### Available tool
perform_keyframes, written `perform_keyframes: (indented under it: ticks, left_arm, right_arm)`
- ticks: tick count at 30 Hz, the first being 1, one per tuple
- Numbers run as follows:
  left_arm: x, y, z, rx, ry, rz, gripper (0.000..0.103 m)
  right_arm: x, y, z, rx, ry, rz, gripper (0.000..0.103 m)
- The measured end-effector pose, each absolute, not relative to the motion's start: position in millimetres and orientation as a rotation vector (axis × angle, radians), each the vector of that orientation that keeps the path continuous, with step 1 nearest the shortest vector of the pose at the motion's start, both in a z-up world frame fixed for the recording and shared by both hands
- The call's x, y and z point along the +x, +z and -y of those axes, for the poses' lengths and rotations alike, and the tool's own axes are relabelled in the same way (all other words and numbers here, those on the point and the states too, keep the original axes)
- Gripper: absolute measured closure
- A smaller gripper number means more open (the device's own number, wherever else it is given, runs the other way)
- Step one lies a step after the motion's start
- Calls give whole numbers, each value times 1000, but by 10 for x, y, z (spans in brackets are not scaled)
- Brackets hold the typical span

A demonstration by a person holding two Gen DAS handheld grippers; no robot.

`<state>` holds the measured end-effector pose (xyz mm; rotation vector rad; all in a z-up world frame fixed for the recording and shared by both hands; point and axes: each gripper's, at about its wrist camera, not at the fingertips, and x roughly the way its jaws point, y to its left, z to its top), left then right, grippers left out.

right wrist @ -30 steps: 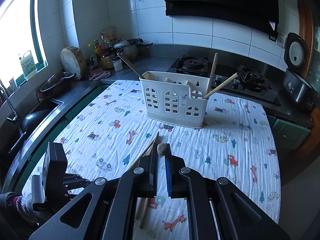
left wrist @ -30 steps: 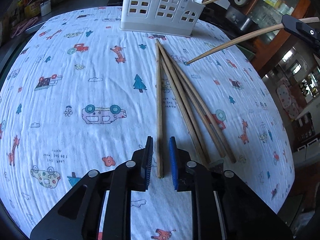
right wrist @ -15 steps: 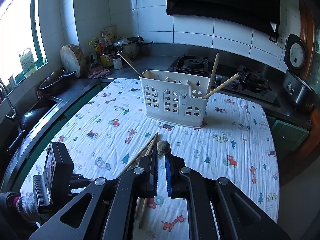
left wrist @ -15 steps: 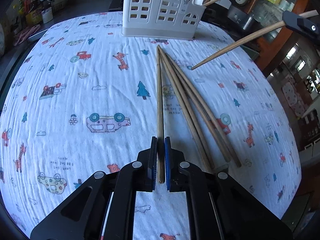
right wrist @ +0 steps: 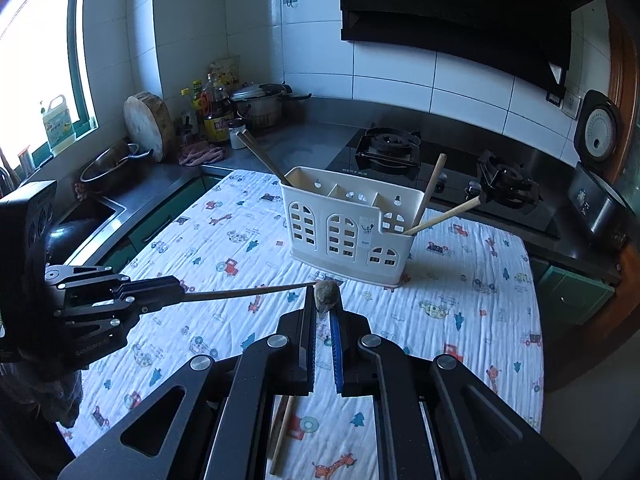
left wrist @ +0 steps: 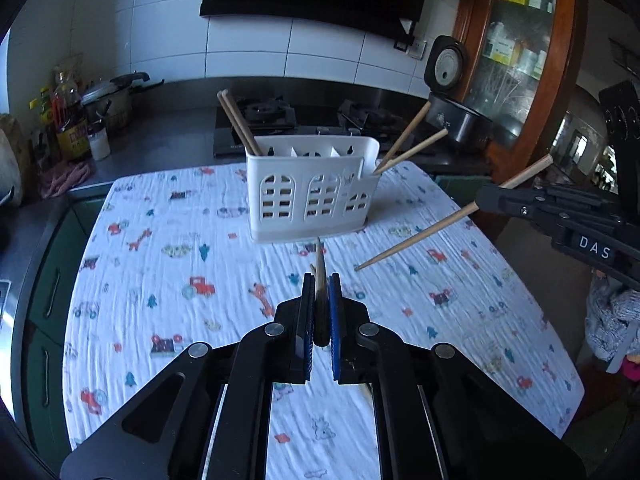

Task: Organize utensils
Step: 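Drop both chopsticks into the white holder and open both grippers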

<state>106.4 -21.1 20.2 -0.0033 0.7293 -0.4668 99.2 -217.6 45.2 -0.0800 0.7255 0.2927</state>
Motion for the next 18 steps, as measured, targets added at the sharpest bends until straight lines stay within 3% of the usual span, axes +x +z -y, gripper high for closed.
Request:
perform_keyframes:
  ticks: [18]
  left_arm:
    - [1414, 1217, 110, 60, -556, -702, 97]
  right_arm:
    - [1506, 1343, 2405, -94, 273, -689, 96]
